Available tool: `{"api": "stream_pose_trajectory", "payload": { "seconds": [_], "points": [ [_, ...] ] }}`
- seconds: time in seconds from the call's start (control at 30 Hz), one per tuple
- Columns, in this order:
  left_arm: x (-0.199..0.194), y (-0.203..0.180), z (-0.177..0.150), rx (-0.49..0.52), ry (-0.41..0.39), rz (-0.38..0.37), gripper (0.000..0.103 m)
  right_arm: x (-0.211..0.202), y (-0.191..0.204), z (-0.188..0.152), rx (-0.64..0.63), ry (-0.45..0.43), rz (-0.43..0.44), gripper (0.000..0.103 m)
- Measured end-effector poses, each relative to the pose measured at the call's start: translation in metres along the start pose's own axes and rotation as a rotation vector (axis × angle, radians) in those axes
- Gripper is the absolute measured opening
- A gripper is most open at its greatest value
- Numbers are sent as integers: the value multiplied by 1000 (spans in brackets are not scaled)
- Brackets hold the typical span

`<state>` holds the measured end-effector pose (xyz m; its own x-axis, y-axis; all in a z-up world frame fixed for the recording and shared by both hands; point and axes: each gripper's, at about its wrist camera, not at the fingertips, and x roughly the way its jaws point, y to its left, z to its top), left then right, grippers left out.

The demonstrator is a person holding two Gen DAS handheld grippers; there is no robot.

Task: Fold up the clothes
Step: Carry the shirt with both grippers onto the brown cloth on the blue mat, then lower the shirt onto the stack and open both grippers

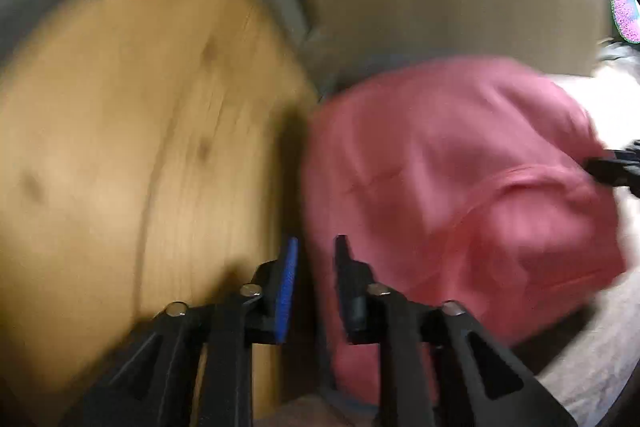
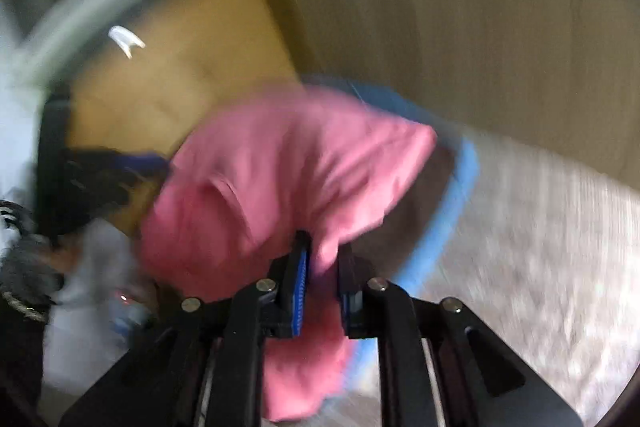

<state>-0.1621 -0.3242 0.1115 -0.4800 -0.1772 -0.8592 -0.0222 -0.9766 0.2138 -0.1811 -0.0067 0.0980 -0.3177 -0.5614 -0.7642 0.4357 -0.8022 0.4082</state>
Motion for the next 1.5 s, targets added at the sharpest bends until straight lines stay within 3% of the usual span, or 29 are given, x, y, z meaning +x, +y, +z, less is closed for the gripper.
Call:
{"api": "stream_pose_trajectory", "payload": {
  "seconds": [0.13, 0.2, 0.3, 0.4, 0.6, 0.67, 0.7, 0.77, 0.83, 0.87, 0.93, 1.0, 1.1, 1.17, 1.23, 1.27, 1.37, 1.5],
  "points": [
    [-31, 5, -13, -52, -98, -71, 17, -42, -25, -10, 79, -81, 58, 35],
    [-46, -4, -25, -34, -121, -115, 21, -62, -32, -21, 97, -103, 100, 35],
    [-55, -28, -44, -6, -111, -246, 23, -64, -25, -46, 111, -45, 152, 35],
    [-52, -60, -51, 62, -93, -333, 23, -53, -16, -65, 128, 12, 221, 35],
    [-24, -110, -53, 240, -25, -349, 20, -35, 3, -75, 93, 41, 218, 35],
    [-13, -110, -55, 262, 35, -350, 20, -23, 9, -76, 83, 95, 275, 22],
    [-8, -109, -56, 269, 67, -349, 18, -18, 16, -76, 50, 137, 282, 21],
    [-12, -98, -56, 238, 91, -361, 15, -19, 26, -75, -24, 170, 249, 22],
    [-31, -89, -52, 218, 58, -342, 15, -40, 26, -72, -83, 138, 202, 24],
    [-43, -86, -49, 211, 31, -335, 14, -52, 21, -65, -74, 100, 205, 34],
    [-64, -89, -37, 193, -28, -359, 15, -73, 2, -44, -16, -2, 206, 45],
    [-78, -106, -23, 209, -78, -398, 15, -77, -20, -17, 37, -89, 121, 45],
    [-79, -150, -6, 279, -107, -468, 15, -58, -37, 20, 69, -113, 77, 43],
    [-68, -173, 1, 318, -99, -516, 17, -40, -32, 33, 34, -97, 97, 30],
    [-44, -191, -6, 345, -47, -539, 17, -22, -23, 44, -11, -77, 124, 27],
    [-30, -200, -11, 357, -16, -550, 16, -7, -20, 48, -53, -57, 80, 23],
    [-38, -184, -9, 318, -32, -525, 16, 38, -21, 54, -128, 28, -68, 20],
    [-60, -152, -3, 249, -78, -478, 16, 11, -14, 59, -146, -40, -68, 20]
  ]
}}
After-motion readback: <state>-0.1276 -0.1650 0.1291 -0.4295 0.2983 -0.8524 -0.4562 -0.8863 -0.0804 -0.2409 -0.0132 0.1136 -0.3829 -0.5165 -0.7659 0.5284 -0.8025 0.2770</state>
